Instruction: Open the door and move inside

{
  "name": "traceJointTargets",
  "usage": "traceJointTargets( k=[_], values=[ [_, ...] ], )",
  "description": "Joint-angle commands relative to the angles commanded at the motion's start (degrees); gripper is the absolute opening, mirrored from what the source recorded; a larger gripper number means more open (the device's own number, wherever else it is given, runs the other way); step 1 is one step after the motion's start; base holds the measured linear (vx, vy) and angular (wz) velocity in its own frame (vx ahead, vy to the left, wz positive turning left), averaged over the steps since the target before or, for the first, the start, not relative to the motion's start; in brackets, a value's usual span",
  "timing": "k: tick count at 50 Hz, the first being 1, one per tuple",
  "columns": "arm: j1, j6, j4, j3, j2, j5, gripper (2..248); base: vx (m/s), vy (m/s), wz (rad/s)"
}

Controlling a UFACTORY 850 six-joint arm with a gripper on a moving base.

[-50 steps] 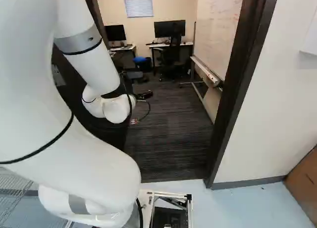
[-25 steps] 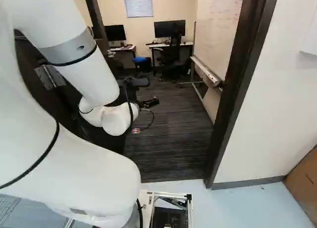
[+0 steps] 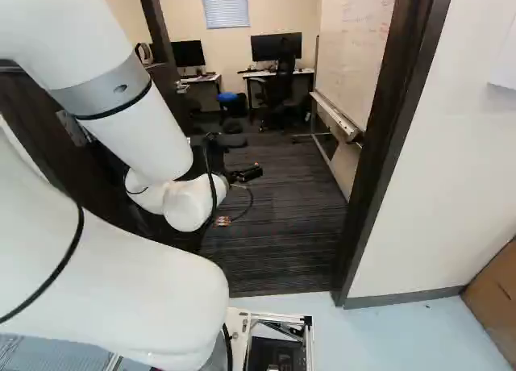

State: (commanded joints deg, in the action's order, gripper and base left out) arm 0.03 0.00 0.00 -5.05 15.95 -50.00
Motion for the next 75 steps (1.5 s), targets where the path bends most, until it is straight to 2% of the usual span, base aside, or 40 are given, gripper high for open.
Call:
traceJointTargets(
  k=[43, 75],
  values=[
    [-0.03, 0.00, 0.00, 0.05, 0.05, 0.00, 247, 0.003, -0.001, -0.004],
    [-0.03, 0.00, 0.00, 0.05, 0.05, 0.00, 247, 0.096, 0.003, -0.007]
  ],
)
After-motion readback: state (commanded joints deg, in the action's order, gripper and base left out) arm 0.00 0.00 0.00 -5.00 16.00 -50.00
